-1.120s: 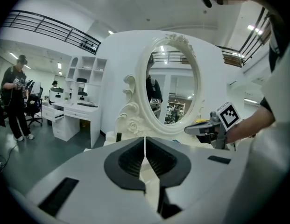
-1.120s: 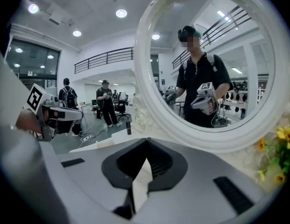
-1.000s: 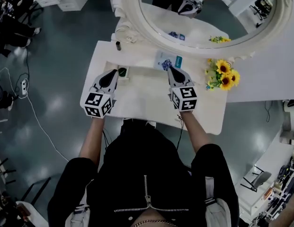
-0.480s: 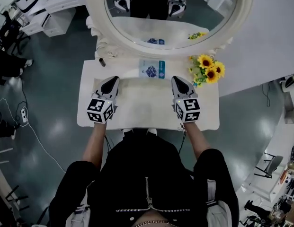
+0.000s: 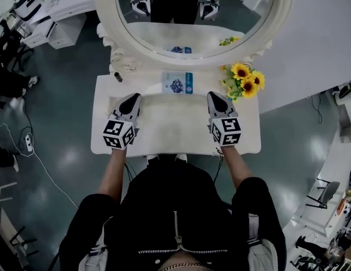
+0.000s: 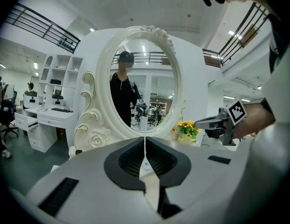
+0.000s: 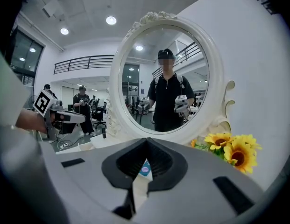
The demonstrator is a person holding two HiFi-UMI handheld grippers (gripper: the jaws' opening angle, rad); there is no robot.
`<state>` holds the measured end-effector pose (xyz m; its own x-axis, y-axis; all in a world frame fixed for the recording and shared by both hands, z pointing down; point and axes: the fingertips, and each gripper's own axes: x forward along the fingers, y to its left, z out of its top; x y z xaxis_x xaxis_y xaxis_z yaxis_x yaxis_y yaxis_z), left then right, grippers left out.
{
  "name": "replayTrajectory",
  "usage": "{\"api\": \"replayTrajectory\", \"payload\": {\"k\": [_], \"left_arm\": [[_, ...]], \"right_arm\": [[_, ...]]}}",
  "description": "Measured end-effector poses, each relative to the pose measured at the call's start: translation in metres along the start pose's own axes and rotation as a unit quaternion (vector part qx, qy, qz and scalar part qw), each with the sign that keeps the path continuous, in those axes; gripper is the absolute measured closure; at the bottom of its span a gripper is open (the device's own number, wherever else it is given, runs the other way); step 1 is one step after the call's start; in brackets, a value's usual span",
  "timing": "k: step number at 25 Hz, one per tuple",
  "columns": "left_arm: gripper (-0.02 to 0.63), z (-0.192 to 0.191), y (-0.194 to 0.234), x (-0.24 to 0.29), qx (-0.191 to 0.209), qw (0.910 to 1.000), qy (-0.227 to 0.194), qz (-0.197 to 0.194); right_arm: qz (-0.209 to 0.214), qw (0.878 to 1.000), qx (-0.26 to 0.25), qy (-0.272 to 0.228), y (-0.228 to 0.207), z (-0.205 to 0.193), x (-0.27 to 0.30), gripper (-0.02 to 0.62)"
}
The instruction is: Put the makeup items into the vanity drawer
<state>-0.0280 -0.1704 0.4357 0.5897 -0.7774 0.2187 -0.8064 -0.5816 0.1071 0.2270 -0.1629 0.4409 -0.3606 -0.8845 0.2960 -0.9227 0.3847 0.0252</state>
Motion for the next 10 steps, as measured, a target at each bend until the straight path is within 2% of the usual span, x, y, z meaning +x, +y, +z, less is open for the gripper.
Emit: {"api": "replayTrajectory", "payload": {"k": [10], "left_arm": [[0.58,-0.0017,-0.0024,0.002,0.0,1.0,0.003,0.001]], "right_arm": [[-0.005,1.0,0.006,-0.004,-0.0079,0.0009,-0.0016,0.591]]}}
